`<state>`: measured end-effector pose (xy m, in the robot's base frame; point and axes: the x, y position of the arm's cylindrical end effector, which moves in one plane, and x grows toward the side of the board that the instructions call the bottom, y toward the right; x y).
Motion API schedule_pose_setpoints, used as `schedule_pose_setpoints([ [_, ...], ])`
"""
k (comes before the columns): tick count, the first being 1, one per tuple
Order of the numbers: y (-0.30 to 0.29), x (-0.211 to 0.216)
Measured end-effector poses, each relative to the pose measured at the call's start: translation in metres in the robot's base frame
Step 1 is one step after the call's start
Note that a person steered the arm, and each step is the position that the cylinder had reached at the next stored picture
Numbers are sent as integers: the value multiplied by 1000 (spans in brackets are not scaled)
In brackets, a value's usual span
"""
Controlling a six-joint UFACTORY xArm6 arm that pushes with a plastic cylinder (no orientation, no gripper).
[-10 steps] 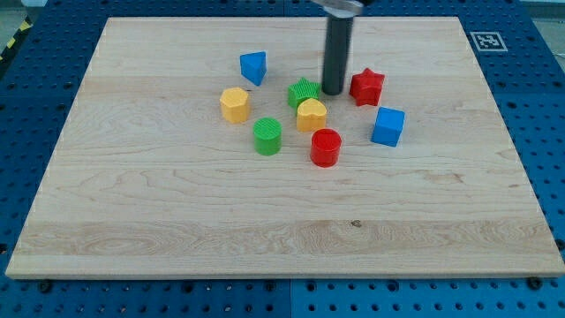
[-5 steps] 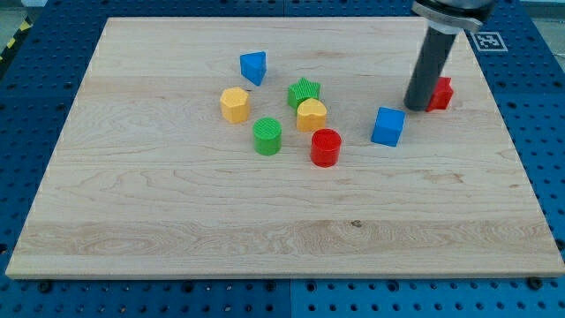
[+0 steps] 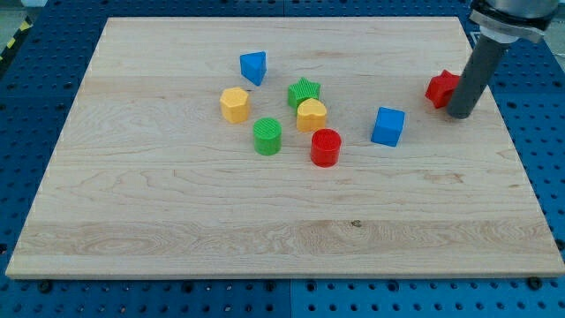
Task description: Move the red star from center to top right
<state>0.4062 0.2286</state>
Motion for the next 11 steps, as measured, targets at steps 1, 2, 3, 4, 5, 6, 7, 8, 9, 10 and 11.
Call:
schedule_pose_setpoints([
  [1,-1,-5],
  [2,8,-14],
  [3,8,-24],
  [4,8,-29],
  [5,2,-47],
  [6,-3,-73],
  [7,-10,-92],
  [8,-18,-112],
  [9,-28,-144],
  [10,-51,-143],
  [11,-130,-143],
])
